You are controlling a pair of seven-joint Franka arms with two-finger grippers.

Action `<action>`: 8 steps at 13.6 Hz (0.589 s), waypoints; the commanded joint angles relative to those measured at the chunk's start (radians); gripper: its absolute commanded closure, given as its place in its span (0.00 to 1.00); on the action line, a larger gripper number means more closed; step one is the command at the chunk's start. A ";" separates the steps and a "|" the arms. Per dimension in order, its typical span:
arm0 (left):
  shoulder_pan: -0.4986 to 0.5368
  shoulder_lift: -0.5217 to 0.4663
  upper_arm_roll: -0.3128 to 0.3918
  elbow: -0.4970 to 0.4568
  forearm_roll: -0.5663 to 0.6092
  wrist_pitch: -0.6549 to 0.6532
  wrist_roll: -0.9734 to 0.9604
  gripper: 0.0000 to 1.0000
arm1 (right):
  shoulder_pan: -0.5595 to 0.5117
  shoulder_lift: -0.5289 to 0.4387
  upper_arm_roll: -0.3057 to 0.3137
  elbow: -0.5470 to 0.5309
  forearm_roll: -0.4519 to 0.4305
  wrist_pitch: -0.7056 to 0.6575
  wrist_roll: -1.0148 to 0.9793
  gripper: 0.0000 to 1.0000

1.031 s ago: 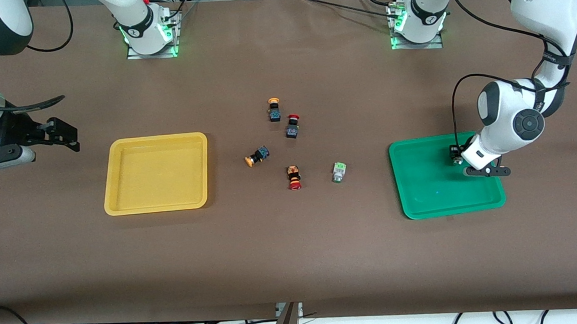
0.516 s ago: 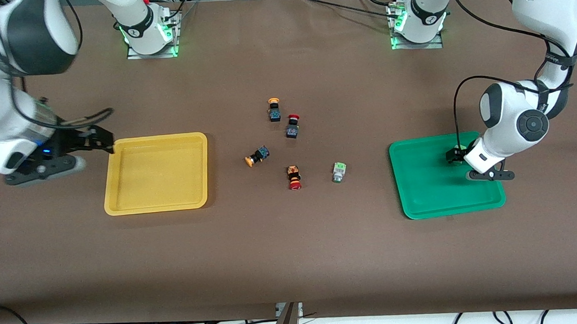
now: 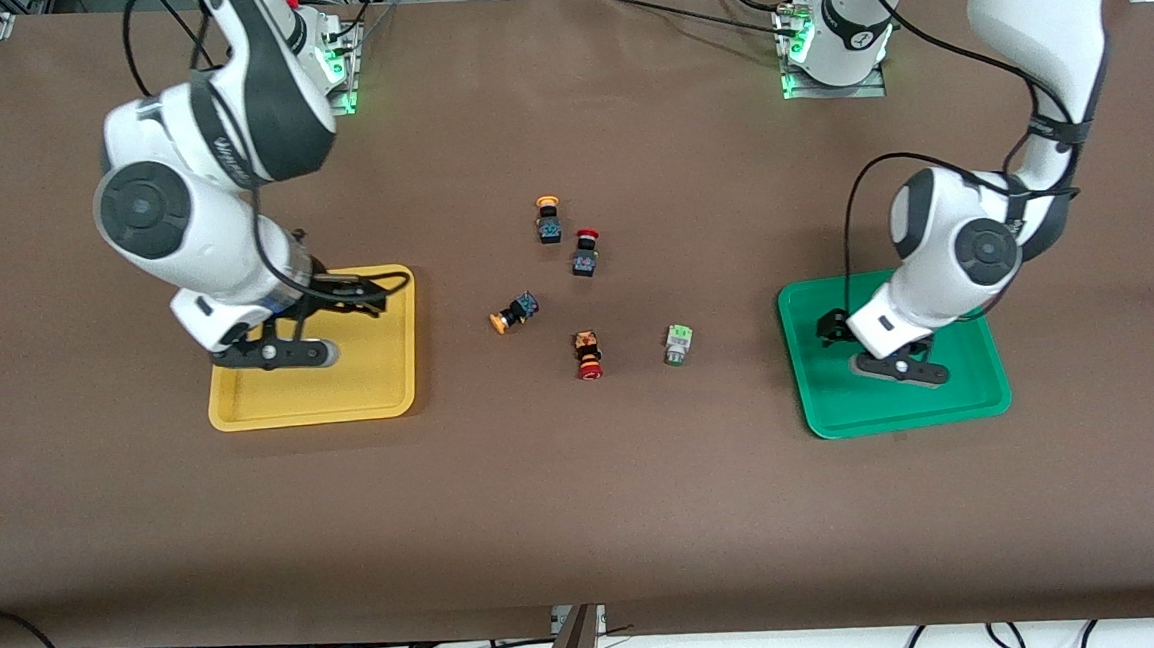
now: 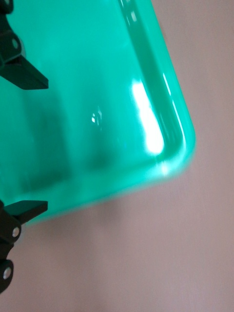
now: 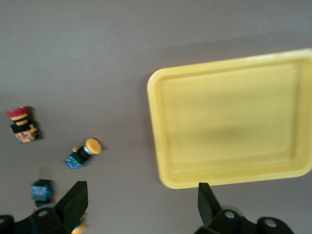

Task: Place green and yellow buttons in trays
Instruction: 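Reach the green button with the left gripper while the right gripper reaches a yellow one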

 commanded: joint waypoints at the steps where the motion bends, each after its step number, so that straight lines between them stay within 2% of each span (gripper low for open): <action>1: -0.059 0.050 -0.053 0.071 -0.014 -0.008 -0.128 0.00 | 0.039 0.069 -0.009 0.015 0.094 0.054 0.177 0.00; 4: -0.166 0.120 -0.056 0.157 -0.011 -0.006 -0.261 0.00 | 0.103 0.157 -0.009 0.011 0.183 0.150 0.350 0.00; 8: -0.268 0.212 -0.054 0.240 -0.004 0.001 -0.282 0.00 | 0.184 0.273 -0.009 0.006 0.257 0.282 0.492 0.00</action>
